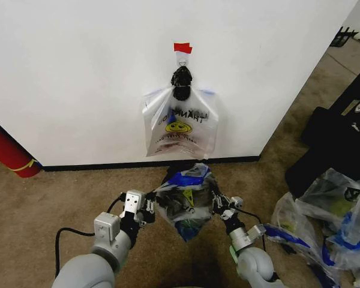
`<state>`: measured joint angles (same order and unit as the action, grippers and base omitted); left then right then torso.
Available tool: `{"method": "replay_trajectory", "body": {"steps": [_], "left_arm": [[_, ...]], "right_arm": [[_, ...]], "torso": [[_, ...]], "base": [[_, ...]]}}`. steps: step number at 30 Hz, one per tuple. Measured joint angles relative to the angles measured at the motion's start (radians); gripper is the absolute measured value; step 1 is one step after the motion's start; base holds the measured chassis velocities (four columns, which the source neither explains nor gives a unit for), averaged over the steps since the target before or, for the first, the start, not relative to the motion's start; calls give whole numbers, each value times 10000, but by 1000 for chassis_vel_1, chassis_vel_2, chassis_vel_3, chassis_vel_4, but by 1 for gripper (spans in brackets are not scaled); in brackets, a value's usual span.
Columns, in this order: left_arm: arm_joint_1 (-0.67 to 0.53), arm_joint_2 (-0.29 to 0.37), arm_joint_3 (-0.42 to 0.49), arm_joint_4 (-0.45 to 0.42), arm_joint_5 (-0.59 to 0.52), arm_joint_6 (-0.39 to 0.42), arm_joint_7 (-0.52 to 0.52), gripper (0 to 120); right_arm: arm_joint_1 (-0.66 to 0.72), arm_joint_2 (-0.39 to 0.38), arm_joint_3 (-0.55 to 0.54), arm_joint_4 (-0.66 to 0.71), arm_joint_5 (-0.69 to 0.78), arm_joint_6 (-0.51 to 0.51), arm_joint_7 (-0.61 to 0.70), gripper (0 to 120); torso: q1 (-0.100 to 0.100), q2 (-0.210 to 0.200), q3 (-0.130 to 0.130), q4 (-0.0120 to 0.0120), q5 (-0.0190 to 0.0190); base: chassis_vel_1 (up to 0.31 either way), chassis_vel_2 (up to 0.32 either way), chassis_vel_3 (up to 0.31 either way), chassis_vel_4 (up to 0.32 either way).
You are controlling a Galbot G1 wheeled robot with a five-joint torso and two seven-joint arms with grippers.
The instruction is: Pick up the garbage bag from the wall and place it over the trash bin.
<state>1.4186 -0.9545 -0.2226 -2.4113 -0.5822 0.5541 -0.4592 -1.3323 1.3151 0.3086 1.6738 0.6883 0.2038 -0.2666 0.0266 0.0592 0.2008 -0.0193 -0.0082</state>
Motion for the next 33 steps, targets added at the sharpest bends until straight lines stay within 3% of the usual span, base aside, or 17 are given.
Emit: {"method": "replay_trajectory", "body": {"steps": [8, 12, 16, 21, 23, 26, 29, 30, 33], "left_arm": [[-469, 162, -10, 1051, 763, -175, 350, 0], [-496, 291, 28, 1427, 1195, -744, 590, 0], [-247, 368, -12, 1064, 1390, -964, 804, 10], [256, 645, -307, 465, 2381, -1340, 1790, 33], [283, 677, -356, 467, 2554, -1439, 2003, 33], [360, 794, -698, 840, 4009, -2728, 3762, 48], [244, 756, -758, 1454, 5190, -4065, 4835, 62], [244, 756, -758, 1454, 5190, -4065, 4835, 62], [-14, 574, -769, 2127, 6531, -5102, 5403, 73]], "right_arm": [[-118, -122, 14, 268, 46, -157, -384, 0], [-146, -126, 12, 409, 148, -260, -526, 0], [-110, -117, -15, 412, 129, -315, -338, 0], [-15, -88, -79, 538, 59, -662, 442, 0], [-10, -88, -87, 559, 56, -700, 511, 0], [14, -102, -140, 744, -6, -926, 893, 0], [-67, -155, -218, 957, -316, -983, 954, 0], [-67, -155, -218, 957, -316, -983, 954, 0], [-187, -205, -302, 1187, -806, -975, 933, 0]], "torso": [[0, 0, 1, 0, 1], [0, 0, 1, -1, 2], [0, 0, 0, 1, 3], [0, 0, 0, 2, 3], [0, 0, 1, 1, 3], [0, 0, 1, 1, 2], [0, 0, 1, 1, 2], [0, 0, 1, 1, 2], [0, 0, 1, -1, 1]], "base": [[0, 0, 0, 0], [0, 0, 0, 0], [0, 0, 0, 0], [0, 0, 0, 0], [0, 0, 0, 0], [0, 0, 0, 0], [0, 0, 0, 0], [0, 0, 0, 0], [0, 0, 0, 0]]}}
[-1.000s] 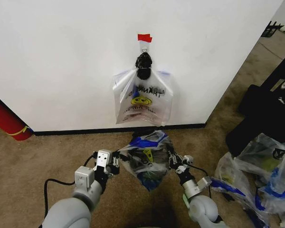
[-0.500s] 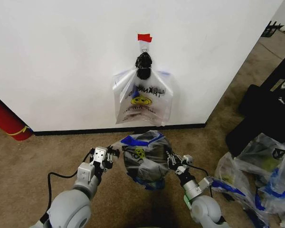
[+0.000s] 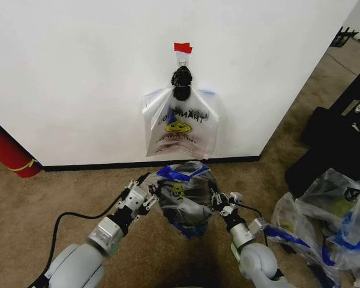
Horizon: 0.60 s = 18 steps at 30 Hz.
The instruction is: Pick up the garbage bag from the wall and place it over the trash bin.
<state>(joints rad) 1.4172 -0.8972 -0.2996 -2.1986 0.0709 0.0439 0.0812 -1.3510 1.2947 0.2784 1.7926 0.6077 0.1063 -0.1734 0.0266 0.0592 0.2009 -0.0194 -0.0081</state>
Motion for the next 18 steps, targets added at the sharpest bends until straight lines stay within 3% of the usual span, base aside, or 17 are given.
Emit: {"method": "replay_trajectory", "body": {"steps": [3, 9, 15, 18], "left_arm": [[-258, -170, 28, 571, 1077, -609, 67, 86], [-376, -261, 169, 831, 1485, -724, -157, 98], [-413, -299, 386, 676, 1172, -758, -446, 84], [-377, -298, 496, 383, 725, -716, -580, 69]], "right_arm": [[-78, -14, -58, 193, -478, 112, -42, 0], [-146, -13, -130, 342, -913, 268, -70, 0], [-175, 31, -193, 423, -1185, 304, -79, 0], [-189, 69, -203, 424, -1300, 306, -85, 0]], "torso": [[0, 0, 0, 1, 1], [0, 0, 0, 1, 2], [0, 0, 0, 1, 1], [0, 0, 0, 1, 1]], "base": [[0, 0, 0, 0], [0, 0, 0, 0], [0, 0, 0, 0], [0, 0, 0, 0]]}}
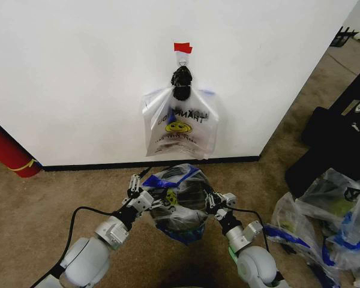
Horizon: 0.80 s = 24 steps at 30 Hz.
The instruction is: Pick up the garbage bag from the wall and place it over the trash bin.
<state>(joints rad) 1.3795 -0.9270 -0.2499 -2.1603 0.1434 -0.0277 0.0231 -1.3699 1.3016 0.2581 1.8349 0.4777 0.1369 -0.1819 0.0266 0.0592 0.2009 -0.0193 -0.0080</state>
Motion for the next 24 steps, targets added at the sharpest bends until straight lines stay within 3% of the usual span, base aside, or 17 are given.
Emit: {"method": "replay_trajectory", "body": {"steps": [11, 20, 24], "left_arm": [[18, 79, 94, -396, -960, 95, -108, 33], [-35, 222, 11, -238, -2115, 273, -188, 0], [-76, 256, -126, -98, -2335, 514, -314, 0]], "right_arm": [[-59, 115, -18, -127, -521, 64, -156, 0], [-44, 88, 377, -533, -1686, 903, -968, 0], [90, -11, 677, -830, -1768, 1322, -1471, 0]], "torso": [[0, 0, 0, 0, 0], [0, 0, 0, 0, 0], [0, 0, 0, 0, 0]], "base": [[0, 0, 0, 0], [0, 0, 0, 0], [0, 0, 0, 0]]}}
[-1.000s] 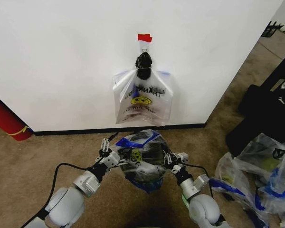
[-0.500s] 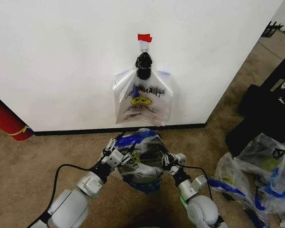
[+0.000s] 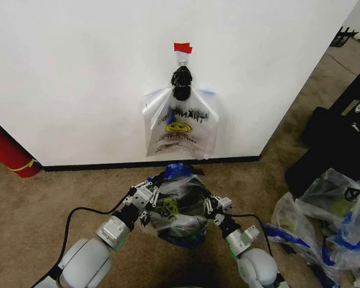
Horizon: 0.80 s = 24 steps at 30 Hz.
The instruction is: Pick up the garbage bag from the wall and place it over the trash bin.
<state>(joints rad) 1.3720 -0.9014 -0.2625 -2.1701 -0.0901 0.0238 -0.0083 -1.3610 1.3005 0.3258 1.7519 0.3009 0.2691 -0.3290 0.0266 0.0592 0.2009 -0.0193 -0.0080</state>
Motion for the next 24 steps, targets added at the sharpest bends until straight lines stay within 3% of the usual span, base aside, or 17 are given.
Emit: {"method": "replay_trajectory", "body": {"steps": [12, 17, 24], "left_arm": [[-311, -62, -222, 1185, -80, -41, 174, 0], [-496, -97, -204, 1444, -115, -180, 242, 0], [-489, -142, -263, 1673, -515, -557, 425, 0]], "right_arm": [[264, -230, 404, -505, 2469, 502, -3175, 0], [255, -180, 359, -552, 2939, 477, -3254, 0], [209, -50, -38, -572, 3856, 186, -2224, 0]], "torso": [[0, 0, 0, 1, 0], [0, 0, 0, 0, 0], [0, 0, 0, 1, 0]], "base": [[0, 0, 0, 0], [0, 0, 0, 0], [0, 0, 0, 0]]}}
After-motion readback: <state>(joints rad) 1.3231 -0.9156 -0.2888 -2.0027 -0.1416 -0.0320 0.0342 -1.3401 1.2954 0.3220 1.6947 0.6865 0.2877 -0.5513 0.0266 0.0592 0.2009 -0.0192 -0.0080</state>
